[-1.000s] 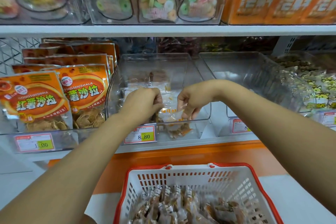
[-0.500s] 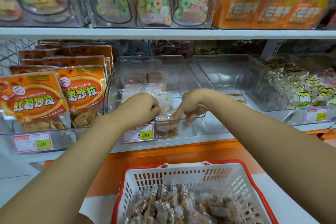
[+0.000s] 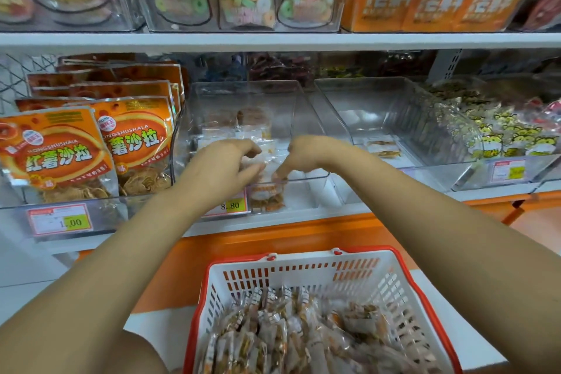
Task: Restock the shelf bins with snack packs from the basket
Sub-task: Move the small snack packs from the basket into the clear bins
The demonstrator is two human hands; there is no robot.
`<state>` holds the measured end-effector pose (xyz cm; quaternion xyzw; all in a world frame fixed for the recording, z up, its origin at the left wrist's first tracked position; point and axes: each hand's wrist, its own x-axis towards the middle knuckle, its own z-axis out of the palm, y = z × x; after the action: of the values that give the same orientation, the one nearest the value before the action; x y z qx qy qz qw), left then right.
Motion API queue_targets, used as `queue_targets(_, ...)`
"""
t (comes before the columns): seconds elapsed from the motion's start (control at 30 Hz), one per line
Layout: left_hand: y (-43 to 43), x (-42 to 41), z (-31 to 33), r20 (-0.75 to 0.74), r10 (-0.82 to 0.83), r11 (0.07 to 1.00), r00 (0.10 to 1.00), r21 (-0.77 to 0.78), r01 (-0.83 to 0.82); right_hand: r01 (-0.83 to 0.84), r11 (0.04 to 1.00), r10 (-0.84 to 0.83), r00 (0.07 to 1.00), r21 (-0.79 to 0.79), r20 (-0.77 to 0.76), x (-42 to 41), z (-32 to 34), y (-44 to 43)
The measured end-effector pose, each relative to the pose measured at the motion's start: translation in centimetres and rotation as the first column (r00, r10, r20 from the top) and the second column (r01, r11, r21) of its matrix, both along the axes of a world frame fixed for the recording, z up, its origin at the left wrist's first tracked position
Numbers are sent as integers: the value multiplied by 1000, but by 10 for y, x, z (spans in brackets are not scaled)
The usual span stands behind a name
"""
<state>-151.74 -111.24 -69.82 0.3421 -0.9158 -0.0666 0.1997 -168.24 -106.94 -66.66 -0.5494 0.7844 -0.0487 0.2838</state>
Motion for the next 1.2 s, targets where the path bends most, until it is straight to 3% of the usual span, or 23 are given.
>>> queue_targets(0.07, 17, -4, 3, -79, -64, 998, 995, -34, 62, -3, 961, -39, 988, -275, -147, -1, 5, 20)
queue_targets(0.13, 32, -10, 1, -20, -113, 993, 993, -24, 113, 21, 891, -85, 989, -454, -122, -7, -1, 42)
queue_targets(0.17, 39, -14, -2, 46, -134, 991, 990, 6, 134, 33, 887, -84, 992, -461, -92, -8, -7, 54)
queue_targets(0.23, 47, -19, -16, 194, -172, 984, 966, 73, 160, 67, 927, -74, 997, -370, -4, -13, -28, 72)
queue_targets(0.37, 53, -25, -43, 397, -139, 990, 907, 79, 118, 41, 999, -41, 999, 24, 16, -32, -97, 97)
queue_targets(0.47, 50, -28, -51, 397, -79, 997, 915, 32, 72, 31, 965, -62, 992, 261, 113, -41, -168, 114)
queue_targets(0.6, 47, -34, -54, 315, -35, 999, 948, 8, 34, -58, 909, -10, 987, 412, 160, -36, -227, 138)
queue_targets(0.77, 44, -43, -54, 340, -3, 998, 940, -51, 22, 6, 911, -105, 970, 412, 218, -41, -250, 149)
queue_targets(1.0, 46, -44, -53, 307, 1, 1000, 952, 5, -3, 13, 948, -126, 932, 318, 338, -37, -237, 144)
queue_targets(1.1, 42, -41, -53, 245, -36, 991, 969, 136, 2, -31, 974, -35, 958, 225, 283, -38, -206, 130)
queue_targets(1.2, 42, -35, -52, 197, -123, 901, 973, 433, 26, -53, 997, 40, 977, 57, 209, -45, -149, 128)
